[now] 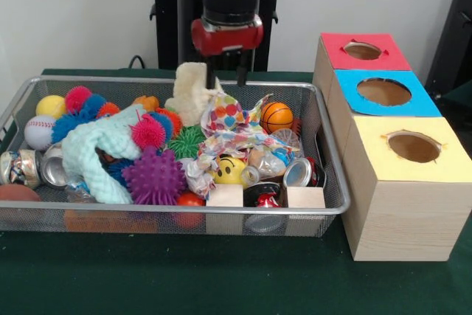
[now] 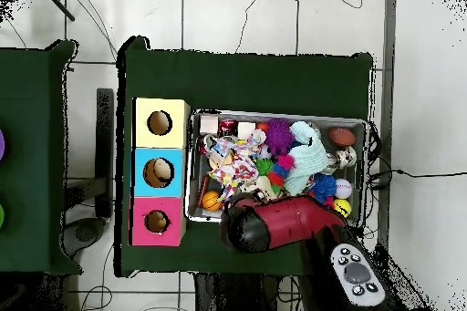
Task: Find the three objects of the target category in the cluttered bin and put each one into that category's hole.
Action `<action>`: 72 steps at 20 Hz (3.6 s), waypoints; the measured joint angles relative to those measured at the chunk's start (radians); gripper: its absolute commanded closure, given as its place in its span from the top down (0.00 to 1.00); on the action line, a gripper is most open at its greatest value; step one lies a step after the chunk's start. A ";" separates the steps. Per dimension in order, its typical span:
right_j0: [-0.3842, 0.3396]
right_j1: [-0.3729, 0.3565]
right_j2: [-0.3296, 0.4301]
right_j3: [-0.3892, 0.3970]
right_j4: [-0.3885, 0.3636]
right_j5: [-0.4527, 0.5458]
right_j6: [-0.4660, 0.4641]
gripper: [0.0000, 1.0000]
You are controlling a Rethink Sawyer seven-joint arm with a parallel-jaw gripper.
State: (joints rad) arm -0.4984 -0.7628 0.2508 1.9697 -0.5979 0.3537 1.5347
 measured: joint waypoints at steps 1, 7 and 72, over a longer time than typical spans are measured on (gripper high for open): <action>-0.016 -0.026 -0.001 -0.001 0.000 0.026 0.000 1.00; -0.099 -0.111 0.000 -0.028 0.004 0.139 0.000 1.00; 0.170 0.076 -0.213 0.050 0.196 -0.224 0.135 1.00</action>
State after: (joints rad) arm -0.3280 -0.6867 0.0374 2.0199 -0.4016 0.1299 1.6697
